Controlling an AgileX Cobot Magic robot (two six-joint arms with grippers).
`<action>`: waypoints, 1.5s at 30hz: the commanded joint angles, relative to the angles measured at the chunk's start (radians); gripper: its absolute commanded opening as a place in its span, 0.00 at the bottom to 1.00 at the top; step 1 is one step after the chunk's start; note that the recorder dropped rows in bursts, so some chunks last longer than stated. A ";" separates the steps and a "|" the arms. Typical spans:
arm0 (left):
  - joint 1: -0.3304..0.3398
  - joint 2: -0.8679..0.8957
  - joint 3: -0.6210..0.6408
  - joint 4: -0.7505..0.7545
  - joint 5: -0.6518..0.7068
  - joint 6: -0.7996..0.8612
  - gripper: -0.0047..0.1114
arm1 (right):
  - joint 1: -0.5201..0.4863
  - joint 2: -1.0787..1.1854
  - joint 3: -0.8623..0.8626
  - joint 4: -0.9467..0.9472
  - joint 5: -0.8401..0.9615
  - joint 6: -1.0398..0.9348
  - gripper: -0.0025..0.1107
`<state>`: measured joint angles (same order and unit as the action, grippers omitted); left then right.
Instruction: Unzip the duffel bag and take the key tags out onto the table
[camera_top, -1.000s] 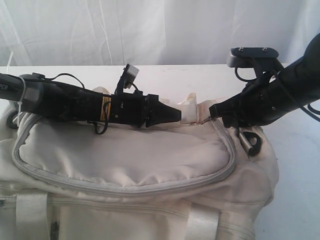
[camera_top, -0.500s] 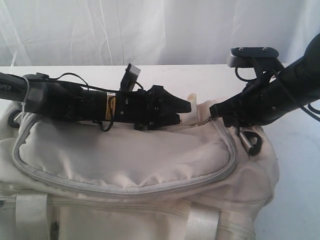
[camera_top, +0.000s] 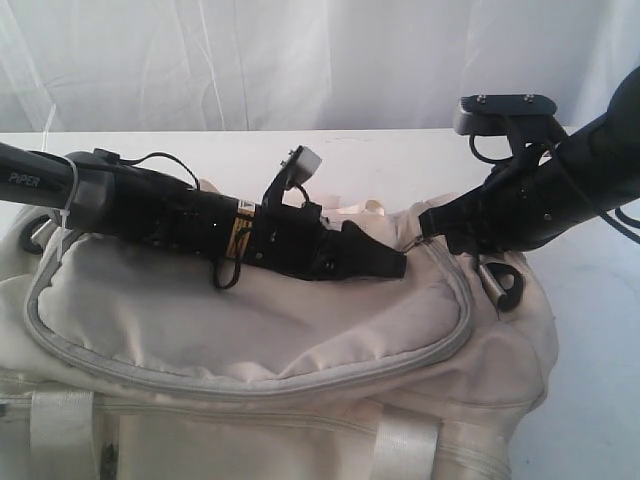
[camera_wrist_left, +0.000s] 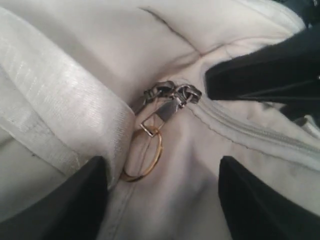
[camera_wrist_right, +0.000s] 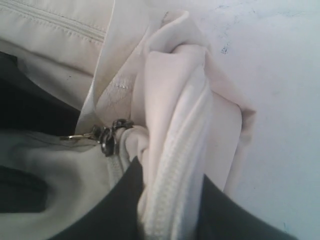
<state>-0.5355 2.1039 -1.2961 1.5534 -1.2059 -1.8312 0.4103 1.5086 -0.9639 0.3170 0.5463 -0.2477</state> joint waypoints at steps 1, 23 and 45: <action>-0.015 0.013 0.015 0.116 -0.015 0.134 0.62 | -0.002 0.001 -0.002 -0.007 -0.062 -0.011 0.02; 0.044 -0.076 0.015 -0.096 -0.015 0.655 0.50 | -0.002 0.001 -0.002 -0.007 -0.085 -0.011 0.02; -0.086 -0.143 0.015 0.018 0.435 0.782 0.29 | -0.002 0.001 -0.002 -0.005 -0.066 -0.017 0.02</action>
<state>-0.6175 1.9685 -1.2861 1.5554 -0.7771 -1.0530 0.4103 1.5091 -0.9639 0.3207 0.5329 -0.2524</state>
